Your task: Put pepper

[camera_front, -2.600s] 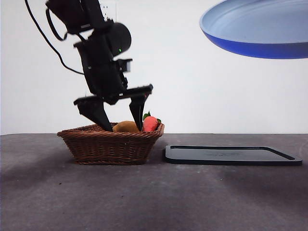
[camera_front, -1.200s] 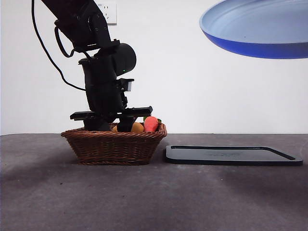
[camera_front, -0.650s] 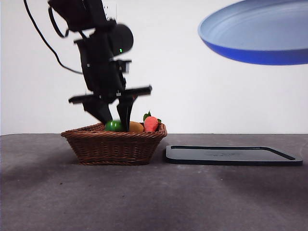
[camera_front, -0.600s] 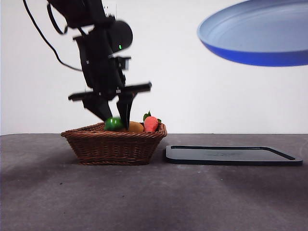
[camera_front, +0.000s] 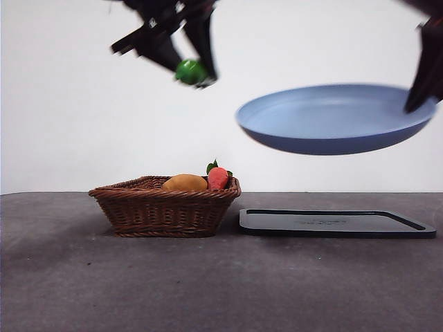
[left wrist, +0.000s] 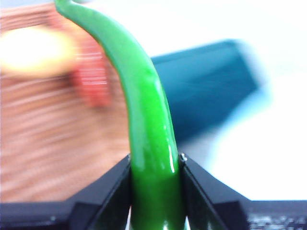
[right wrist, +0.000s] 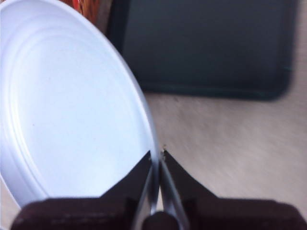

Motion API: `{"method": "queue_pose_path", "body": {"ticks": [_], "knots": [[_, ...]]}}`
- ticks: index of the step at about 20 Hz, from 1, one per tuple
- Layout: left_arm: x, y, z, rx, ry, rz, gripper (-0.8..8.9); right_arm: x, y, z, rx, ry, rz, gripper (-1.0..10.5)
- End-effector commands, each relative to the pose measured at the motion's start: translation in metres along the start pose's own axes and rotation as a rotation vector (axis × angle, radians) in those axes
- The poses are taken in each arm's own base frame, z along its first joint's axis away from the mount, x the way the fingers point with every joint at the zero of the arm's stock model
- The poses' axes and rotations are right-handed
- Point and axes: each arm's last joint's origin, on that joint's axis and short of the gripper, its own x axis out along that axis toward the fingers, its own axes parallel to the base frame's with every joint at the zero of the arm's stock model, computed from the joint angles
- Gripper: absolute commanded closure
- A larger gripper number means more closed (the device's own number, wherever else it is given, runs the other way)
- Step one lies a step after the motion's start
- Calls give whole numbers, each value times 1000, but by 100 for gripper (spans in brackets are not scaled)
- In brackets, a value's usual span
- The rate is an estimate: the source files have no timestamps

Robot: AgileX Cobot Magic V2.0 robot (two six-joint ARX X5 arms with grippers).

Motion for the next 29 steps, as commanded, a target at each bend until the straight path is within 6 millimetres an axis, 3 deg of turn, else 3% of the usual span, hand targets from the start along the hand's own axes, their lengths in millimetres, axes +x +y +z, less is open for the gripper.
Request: {"method": "queue_pose_path", "body": {"ticks": [1,5,8,13,16,19,22,29], "knots": [[8,-30,-6,80,27,-77,690,19,-5,9,91,23,29,941],[16,-82,-25,266,16,-134,690,42,-14,9,145,91,20,941],[34,-99,-37,372,40,-129,690,42,-14,10,150,86,27,941],[84,-99,-56,445,147,-88,690,42,-14,10,170,95,45,941],[101,-97,-62,445,182,-79,689,42,-13,10,181,101,68,941],[105,-97,-64,446,190,-77,679,42,-13,9,203,109,66,941],[105,-97,-64,446,191,-76,590,42,-13,7,218,125,62,941],[99,-98,-62,448,181,-84,580,41,-14,2,283,176,43,941]]}}
